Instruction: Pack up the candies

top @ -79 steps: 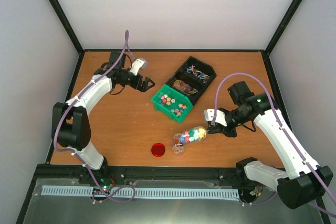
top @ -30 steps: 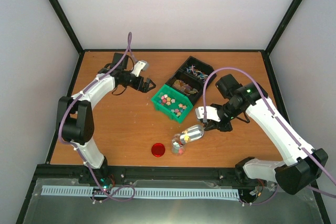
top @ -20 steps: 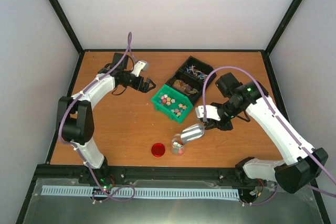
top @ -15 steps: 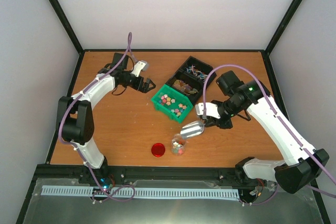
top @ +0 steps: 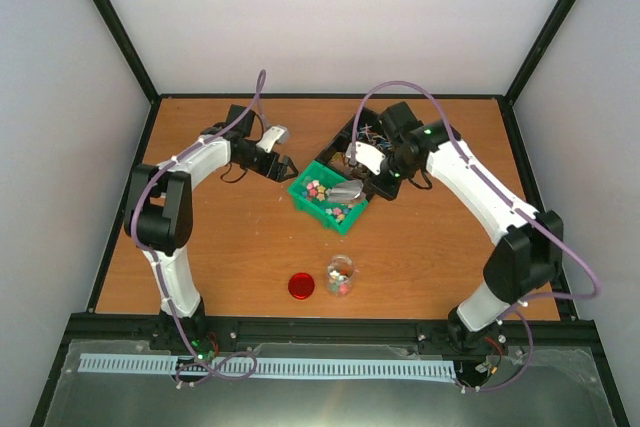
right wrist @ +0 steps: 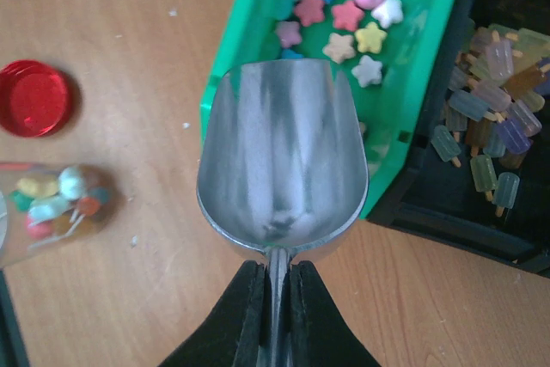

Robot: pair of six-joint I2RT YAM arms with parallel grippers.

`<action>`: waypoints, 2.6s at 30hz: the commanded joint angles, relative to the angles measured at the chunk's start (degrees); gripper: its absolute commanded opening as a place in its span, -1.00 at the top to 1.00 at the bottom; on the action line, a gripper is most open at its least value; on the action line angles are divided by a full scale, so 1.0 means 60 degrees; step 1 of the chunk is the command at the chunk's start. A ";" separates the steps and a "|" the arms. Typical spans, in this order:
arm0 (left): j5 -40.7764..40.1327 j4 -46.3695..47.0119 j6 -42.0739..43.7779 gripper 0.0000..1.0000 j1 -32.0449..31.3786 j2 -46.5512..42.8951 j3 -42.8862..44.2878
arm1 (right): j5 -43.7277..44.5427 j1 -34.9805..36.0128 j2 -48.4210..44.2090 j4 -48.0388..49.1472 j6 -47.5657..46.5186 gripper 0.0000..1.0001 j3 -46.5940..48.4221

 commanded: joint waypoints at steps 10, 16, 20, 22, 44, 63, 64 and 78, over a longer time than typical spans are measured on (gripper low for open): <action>0.0237 -0.0215 0.0109 -0.72 -0.0359 0.1181 0.1113 | 0.0926 -0.0032 0.1931 0.0984 0.1424 0.94 0.0344; 0.0167 -0.0219 0.0232 -0.71 -0.0594 0.1456 0.1269 | 0.1185 -0.0033 0.2361 0.1495 0.1754 0.94 -0.0112; 0.0124 -0.0460 0.0400 -0.64 -0.0668 0.1709 0.1572 | 0.1421 -0.0033 0.2777 0.1781 0.1730 0.95 -0.0281; 0.0137 -0.0560 0.0505 -0.59 -0.0709 0.1823 0.1685 | 0.1426 -0.0033 0.2946 0.1914 0.1754 0.94 -0.0336; 0.0591 -0.1360 0.2058 -0.18 -0.1027 0.2344 0.2097 | -0.0419 0.0086 0.3400 0.6874 0.2467 0.95 -0.2779; 0.2953 -0.2660 0.2065 -0.01 -0.0383 0.1983 0.2198 | -0.1880 -0.0077 0.2042 1.1342 0.4064 0.94 -0.5276; 0.2993 -0.2720 0.2069 -0.02 -0.0370 0.1956 0.2198 | -0.1885 -0.0076 0.2114 1.1620 0.4152 0.95 -0.5361; 0.3747 -0.3279 0.1971 0.12 0.0036 0.1931 0.2206 | -0.2923 -0.0313 0.2269 1.4930 0.5289 0.94 -0.6428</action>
